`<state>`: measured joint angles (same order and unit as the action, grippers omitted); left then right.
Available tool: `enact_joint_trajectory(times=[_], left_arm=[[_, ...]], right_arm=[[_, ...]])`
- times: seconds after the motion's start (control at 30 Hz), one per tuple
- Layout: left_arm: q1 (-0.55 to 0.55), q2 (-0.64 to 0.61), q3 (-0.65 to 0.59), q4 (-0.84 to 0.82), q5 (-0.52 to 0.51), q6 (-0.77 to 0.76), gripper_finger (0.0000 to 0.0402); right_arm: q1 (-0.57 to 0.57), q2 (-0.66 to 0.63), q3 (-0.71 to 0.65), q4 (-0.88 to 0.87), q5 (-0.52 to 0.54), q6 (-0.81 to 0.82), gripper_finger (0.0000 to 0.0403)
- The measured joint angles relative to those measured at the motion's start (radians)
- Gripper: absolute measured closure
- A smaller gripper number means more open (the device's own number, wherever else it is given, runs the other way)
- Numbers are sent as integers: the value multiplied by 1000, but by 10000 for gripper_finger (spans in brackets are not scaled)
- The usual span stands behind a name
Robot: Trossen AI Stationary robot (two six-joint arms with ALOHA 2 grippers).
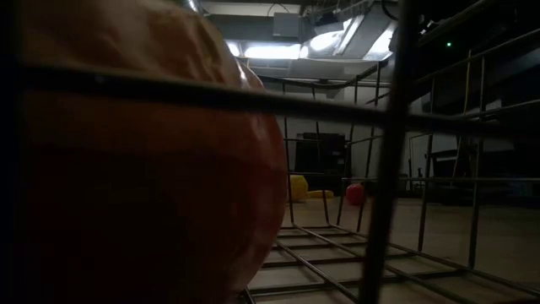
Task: Sort produce into baskets
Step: Put the black eggplant into the white bin
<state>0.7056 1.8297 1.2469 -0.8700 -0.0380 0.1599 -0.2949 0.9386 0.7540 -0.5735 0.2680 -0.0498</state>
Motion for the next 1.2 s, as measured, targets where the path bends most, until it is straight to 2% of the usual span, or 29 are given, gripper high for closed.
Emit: enact_joint_trajectory(times=[0.5, 0.87, 1.2], left_arm=[[32, 0, 0, 3, 83, 4, 218], [43, 0, 0, 7, 107, 5, 134], [34, 0, 0, 20, 80, 80, 139]], right_arm=[[0, 0, 0, 0, 0, 0, 88], [0, 0, 0, 0, 0, 0, 88], [0, 0, 0, 0, 0, 0, 88]])
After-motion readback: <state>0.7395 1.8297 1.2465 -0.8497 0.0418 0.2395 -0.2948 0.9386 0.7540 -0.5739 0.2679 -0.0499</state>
